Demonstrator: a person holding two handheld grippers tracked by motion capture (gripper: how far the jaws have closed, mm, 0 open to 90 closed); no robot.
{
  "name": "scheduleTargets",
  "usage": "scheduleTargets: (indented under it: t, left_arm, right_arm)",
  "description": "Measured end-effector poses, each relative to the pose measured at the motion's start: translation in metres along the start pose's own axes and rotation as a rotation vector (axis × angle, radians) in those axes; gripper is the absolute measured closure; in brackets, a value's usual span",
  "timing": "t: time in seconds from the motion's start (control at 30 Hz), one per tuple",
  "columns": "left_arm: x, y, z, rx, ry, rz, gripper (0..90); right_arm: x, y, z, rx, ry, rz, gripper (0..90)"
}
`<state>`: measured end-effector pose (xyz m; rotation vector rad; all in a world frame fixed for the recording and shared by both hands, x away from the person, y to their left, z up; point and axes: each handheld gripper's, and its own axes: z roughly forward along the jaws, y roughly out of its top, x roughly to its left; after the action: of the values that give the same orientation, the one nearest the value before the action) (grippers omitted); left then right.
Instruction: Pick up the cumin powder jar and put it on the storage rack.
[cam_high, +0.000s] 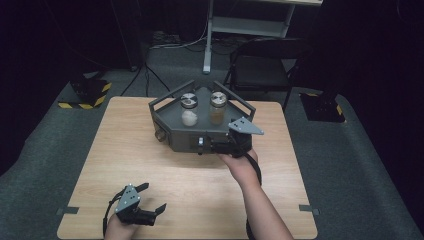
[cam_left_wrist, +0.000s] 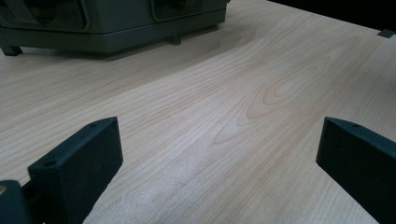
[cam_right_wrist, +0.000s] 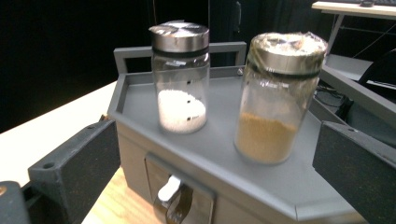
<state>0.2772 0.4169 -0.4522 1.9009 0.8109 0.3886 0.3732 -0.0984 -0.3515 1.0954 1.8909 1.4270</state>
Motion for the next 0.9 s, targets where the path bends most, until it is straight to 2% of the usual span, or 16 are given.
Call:
scheduleTargets:
  t: [0.43, 0.9]
  left_arm:
    - [-0.001, 0.000, 0.000, -0.002, 0.003, 0.002, 0.6]
    - [0.000, -0.001, 0.000, -0.005, 0.000, 0.000, 0.5]
  right_arm:
    - [0.006, -0.041, -0.031, 0.006, 0.009, -0.006, 0.3]
    - [0.009, -0.088, -0.051, 0.066, 0.019, 0.013, 0.3]
